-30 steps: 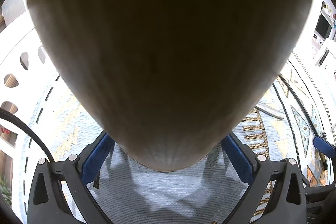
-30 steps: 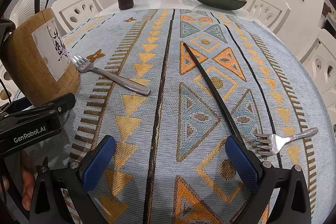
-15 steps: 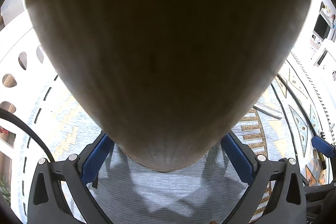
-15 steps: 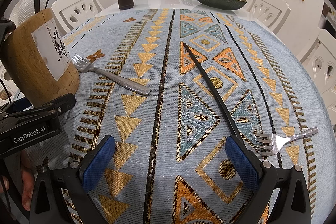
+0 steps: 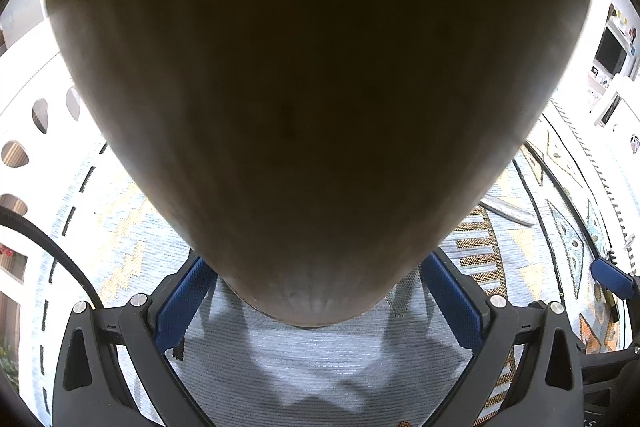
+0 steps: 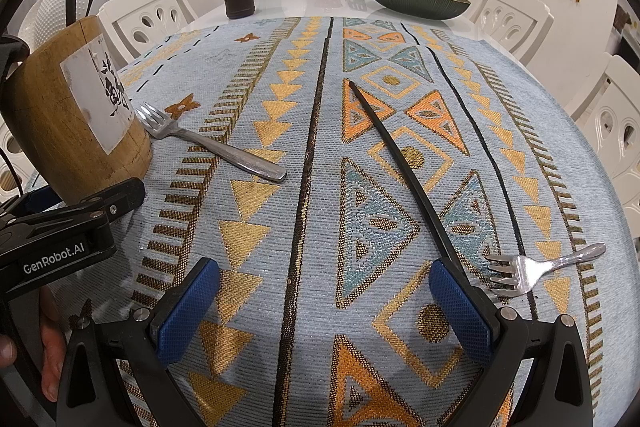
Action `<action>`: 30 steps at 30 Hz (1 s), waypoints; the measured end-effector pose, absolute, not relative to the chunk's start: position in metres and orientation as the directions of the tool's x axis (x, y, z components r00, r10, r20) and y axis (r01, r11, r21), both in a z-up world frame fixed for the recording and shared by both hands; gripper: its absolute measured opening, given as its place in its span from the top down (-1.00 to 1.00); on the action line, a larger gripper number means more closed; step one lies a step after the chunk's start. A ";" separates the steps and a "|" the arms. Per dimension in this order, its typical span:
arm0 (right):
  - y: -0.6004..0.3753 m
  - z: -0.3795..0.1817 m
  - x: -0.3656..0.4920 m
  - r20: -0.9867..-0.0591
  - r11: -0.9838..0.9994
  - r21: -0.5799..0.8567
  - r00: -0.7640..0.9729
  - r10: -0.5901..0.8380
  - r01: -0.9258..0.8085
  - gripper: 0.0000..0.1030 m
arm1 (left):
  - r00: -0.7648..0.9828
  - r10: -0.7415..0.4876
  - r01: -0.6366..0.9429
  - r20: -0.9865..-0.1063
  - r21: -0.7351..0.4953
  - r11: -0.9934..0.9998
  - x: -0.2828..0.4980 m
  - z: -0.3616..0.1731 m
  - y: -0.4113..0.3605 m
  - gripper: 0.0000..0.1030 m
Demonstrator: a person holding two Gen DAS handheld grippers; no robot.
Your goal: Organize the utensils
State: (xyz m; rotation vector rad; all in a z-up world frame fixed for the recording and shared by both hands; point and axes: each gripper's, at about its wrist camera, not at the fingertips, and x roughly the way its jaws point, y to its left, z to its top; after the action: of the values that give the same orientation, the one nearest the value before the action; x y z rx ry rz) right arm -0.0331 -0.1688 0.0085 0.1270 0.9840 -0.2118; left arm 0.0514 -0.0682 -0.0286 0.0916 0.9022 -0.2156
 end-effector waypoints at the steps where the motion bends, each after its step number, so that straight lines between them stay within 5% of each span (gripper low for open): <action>1: -0.169 0.008 -0.033 -0.836 0.972 0.010 0.535 -0.121 0.234 -1.00 | 0.600 -0.146 0.224 -0.786 -0.010 0.975 0.051 -0.029 -0.068 -0.99; 30: -0.172 0.007 -0.030 -0.835 0.972 0.010 0.537 -0.121 0.235 -1.00 | 0.600 -0.145 0.223 -0.787 -0.010 0.975 0.052 -0.026 -0.072 -0.99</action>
State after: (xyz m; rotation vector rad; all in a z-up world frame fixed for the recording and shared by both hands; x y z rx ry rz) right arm -0.0301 -0.1719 0.0071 0.1266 0.9824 -0.2124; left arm 0.0516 -0.0723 -0.0264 0.0929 0.9032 -0.2142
